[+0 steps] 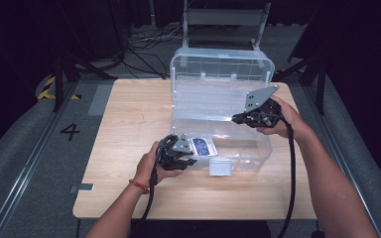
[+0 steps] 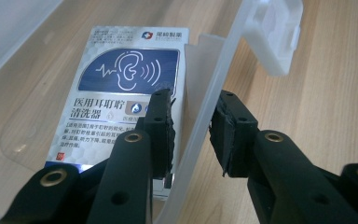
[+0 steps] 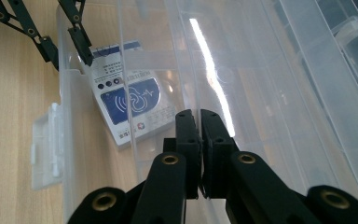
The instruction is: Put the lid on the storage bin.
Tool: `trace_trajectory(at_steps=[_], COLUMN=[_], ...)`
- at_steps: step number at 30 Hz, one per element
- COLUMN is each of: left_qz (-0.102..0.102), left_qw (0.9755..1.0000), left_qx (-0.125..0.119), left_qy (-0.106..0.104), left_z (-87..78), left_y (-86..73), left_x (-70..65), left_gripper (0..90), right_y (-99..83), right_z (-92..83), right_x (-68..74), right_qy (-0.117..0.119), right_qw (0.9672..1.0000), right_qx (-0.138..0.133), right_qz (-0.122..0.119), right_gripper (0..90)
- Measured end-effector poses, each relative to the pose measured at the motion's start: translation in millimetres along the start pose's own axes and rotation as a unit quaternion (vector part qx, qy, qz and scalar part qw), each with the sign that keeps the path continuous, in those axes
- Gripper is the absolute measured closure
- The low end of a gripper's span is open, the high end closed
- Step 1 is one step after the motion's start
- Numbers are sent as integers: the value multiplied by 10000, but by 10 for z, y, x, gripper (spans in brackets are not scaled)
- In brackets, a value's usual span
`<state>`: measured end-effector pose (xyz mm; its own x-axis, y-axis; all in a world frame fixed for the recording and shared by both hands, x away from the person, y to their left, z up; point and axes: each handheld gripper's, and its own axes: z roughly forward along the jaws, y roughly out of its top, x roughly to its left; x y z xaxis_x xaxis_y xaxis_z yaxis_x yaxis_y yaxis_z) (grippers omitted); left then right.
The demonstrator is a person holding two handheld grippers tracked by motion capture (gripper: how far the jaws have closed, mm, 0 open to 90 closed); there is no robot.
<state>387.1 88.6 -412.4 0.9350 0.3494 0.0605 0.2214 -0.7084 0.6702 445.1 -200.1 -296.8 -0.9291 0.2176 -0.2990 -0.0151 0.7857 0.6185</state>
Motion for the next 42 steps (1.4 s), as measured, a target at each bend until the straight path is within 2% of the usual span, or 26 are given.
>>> trace_trajectory(at_steps=[2, 5, 6, 9, 11, 13, 15, 19, 22, 24, 25, 28, 29, 32, 34, 35, 38, 40, 42], left_qz=[-123, -190, -294, -346, -311, -292, -382, -552, -702, -842, -878, -987, -971, -1060, -1017, -1025, -1078, -1059, -1084], left_qw=[9999, 9994, 9991, 9984, 9985, 9982, 9970, 9940, 9912, 9880, 9875, 9849, 9849, 9818, 9820, 9813, 9796, 9799, 9783], left_qx=[-70, -236, -286, -422, -442, -527, -663, -947, -1109, -1296, -1301, -1412, -1417, -1559, -1562, -1594, -1661, -1581, -1594], left_qy=[-48, -152, -142, -149, -8, 20, -69, -4, -162, 45, 97, 144, 194, 207, 293, 350, 339, 599, 764], left_z=[-8, -41, -52, -127, -186, -244, -328, -533, -679, -813, -854, -987, -1030, -1119, -1162, -1186, -1213, -1216, -1227], left_y=[-13, -37, -46, -72, -77, -83, -92, -90, -94, -99, -97, -71, -54, 7, 59, 90, 144, 207, 265], left_x=[-4, 9, 1, -24, -39, -46, -41, -9, 57, 109, 128, 206, 236, 307, 357, 384, 449, 483, 544], left_gripper=[682, 677, 655, 635, 619, 605, 615, 539, 467, 415, 402, 373, 368, 341, 341, 341, 346, 342, 343], right_y=[-7, -6, -1, 8, 2, 0, 2, -15, -23, -37, -43, -45, -44, -48, -55, -59, -68, -74, -74], right_z=[-8, -15, -17, -17, -18, -20, -21, -19, -22, -26, -28, -26, -25, -26, -26, -27, -25, -25, -22], right_x=[18, 56, 76, 108, 113, 124, 128, 153, 176, 186, 189, 202, 206, 223, 233, 238, 252, 268, 283], right_qy=[18, 81, 81, 6, 1, -7, -7, 23, -20, -2, 6, -28, -44, -74, -76, -82, -89, -83, -96], right_qw=[10000, 9999, 9999, 9999, 9999, 9998, 9998, 9997, 9997, 9997, 9996, 9996, 9996, 9996, 9996, 9996, 9995, 9995, 9994], right_qx=[-2, -84, -115, -107, -118, -112, -104, -145, -150, -173, -186, -197, -195, -195, -208, -212, -237, -244, -243], right_qz=[-15, -58, -78, -125, -120, -164, -158, -174, -195, -191, -190, -188, -195, -194, -176, -183, -194, -203, -236], right_gripper=[877, 882, 882, 881, 883, 885, 885, 888, 887, 885, 885, 882, 881, 879, 879, 878, 878, 878, 876])
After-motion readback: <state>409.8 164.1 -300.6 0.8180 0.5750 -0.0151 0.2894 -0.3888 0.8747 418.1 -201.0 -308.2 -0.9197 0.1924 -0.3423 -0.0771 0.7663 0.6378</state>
